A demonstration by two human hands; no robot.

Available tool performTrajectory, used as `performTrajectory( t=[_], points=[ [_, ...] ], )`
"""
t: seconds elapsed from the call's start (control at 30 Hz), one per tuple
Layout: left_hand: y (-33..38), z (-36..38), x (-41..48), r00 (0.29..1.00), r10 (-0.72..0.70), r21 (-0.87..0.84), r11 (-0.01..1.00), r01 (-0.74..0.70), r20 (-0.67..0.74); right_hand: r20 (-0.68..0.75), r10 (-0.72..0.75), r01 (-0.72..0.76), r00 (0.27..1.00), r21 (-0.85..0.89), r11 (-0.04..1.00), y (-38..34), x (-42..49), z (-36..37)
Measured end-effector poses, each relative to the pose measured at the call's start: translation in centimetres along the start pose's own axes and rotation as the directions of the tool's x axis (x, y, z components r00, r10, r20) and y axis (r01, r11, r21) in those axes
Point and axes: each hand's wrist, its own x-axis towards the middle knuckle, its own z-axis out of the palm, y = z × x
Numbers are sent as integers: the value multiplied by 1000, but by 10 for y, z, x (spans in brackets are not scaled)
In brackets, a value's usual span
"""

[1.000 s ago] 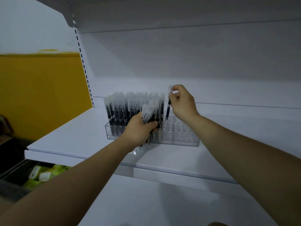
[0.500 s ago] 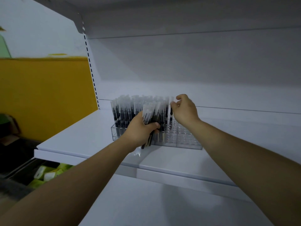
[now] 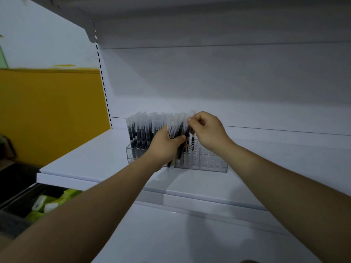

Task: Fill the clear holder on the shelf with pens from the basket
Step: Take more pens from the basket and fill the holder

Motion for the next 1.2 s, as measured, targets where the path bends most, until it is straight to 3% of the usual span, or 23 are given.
performTrajectory(
  t=[0.13, 0.2, 0.43, 0.87, 1.2],
  points=[
    [-5, -6, -2, 999, -51, -3, 999, 51, -17, -177, 55, -28, 983, 149, 988, -3, 10, -13],
    [-8, -7, -3, 996, -83, 11, 996, 84, -26, -217, 48, -19, 975, 137, 990, 0, 15, -19],
    [-10, -6, -3, 993, -108, 109, 989, 103, 39, -145, 73, -73, 987, 8, 997, 22, 20, -8],
    [-18, -12, -1, 994, -105, 131, 987, 98, 44, -38, 58, -63, 998, -159, 985, 35, 26, 11],
    [-19, -17, -3, 995, -100, 48, 994, 100, -1, -56, 151, -161, 987, -300, 940, 45, 28, 19]
  ],
)
